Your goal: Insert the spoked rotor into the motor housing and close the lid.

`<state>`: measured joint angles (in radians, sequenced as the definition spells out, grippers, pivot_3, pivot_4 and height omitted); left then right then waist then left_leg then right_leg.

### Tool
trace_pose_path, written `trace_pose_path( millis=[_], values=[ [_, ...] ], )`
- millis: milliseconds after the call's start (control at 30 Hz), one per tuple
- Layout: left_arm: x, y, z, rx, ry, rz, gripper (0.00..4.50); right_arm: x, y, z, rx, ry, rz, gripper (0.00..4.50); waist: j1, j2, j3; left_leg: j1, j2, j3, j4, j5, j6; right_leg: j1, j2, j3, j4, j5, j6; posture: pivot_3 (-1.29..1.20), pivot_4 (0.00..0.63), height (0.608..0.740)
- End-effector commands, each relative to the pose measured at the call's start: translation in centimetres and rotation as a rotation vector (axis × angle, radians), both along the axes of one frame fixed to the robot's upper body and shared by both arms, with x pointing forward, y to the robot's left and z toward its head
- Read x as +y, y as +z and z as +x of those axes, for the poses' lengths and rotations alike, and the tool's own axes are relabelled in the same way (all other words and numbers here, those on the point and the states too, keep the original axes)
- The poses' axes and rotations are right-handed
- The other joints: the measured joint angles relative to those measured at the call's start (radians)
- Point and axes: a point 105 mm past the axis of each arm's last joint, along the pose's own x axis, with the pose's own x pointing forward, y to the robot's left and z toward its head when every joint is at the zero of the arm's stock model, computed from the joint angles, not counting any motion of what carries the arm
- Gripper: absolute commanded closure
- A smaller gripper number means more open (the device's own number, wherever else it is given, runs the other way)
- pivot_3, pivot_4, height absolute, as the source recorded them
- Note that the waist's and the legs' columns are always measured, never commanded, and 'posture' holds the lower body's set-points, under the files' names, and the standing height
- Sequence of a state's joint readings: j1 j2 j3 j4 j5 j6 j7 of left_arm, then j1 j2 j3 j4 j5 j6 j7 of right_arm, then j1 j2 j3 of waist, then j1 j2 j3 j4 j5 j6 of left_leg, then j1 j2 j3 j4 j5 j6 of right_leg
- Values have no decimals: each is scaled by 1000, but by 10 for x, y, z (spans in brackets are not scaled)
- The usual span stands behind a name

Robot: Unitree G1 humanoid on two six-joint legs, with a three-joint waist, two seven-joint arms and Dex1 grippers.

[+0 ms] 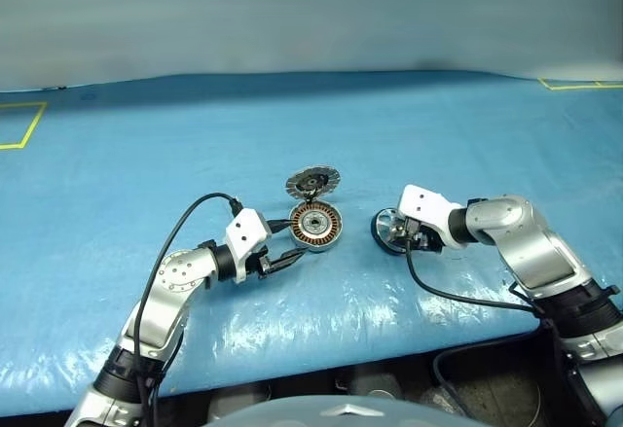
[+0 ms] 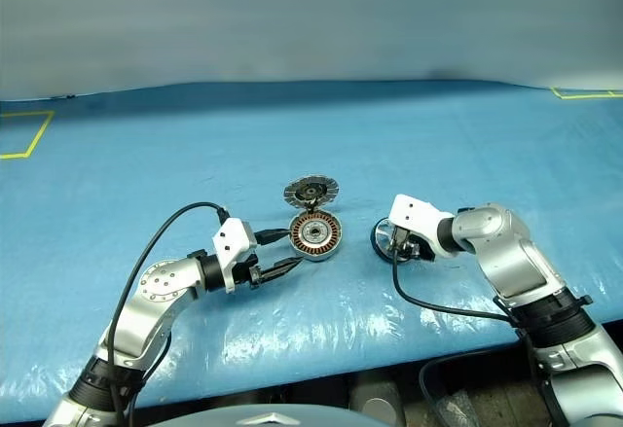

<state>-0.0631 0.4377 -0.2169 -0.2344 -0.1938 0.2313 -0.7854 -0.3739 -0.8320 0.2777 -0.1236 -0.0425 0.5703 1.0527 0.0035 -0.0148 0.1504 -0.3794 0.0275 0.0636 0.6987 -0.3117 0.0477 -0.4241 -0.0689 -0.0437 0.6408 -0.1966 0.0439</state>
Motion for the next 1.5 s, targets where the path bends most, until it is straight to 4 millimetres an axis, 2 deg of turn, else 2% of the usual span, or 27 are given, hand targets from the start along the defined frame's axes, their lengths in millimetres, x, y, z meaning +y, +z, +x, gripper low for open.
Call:
trace_pose_path(
  millis=[33,167,433,600,733,833,1133,1500],
  values=[
    [-1,7,0,-32,-2,-8,1570,1,-10,-7,37,17,-6,3046,-3,-1,-1,1,0,0,0,0,0,1,0,0,0,0,-1,0,150,740],
    [-1,7,-1,-31,0,-12,1570,-1,-10,-6,5,-3,-5,3157,-3,-2,-1,2,1,-1,0,0,0,2,0,0,0,-3,-4,0,150,740],
    [12,6,2,-33,40,2,1570,16,16,-6,-150,-136,263,3157,-9,-3,-2,2,1,-1,0,0,0,2,0,0,1,-2,-4,0,150,740],
    [21,12,5,-40,61,-17,1570,42,30,-29,-105,-111,504,3157,-6,-2,-1,1,1,-2,0,0,0,0,0,0,1,-2,-4,0,150,740],
    [24,16,10,-49,67,-20,1570,64,42,-36,-119,-71,623,3157,-6,-2,-1,0,1,-1,0,0,0,0,0,0,1,-2,-4,0,150,740],
    [24,17,12,-53,66,-20,1570,78,52,-33,-145,-47,676,3157,-6,-1,-1,0,1,-1,0,0,0,0,0,0,1,-3,-4,0,150,740],
    [20,16,8,-48,46,-16,1570,92,47,-20,-116,6,641,3157,-6,-1,0,0,1,-1,0,0,0,0,0,0,1,-2,-4,0,150,740],
    [20,15,5,-44,54,-16,1570,96,33,-6,-106,58,532,3157,-8,0,0,0,1,-1,0,0,0,0,0,0,1,-2,-4,0,150,740]
  ],
)
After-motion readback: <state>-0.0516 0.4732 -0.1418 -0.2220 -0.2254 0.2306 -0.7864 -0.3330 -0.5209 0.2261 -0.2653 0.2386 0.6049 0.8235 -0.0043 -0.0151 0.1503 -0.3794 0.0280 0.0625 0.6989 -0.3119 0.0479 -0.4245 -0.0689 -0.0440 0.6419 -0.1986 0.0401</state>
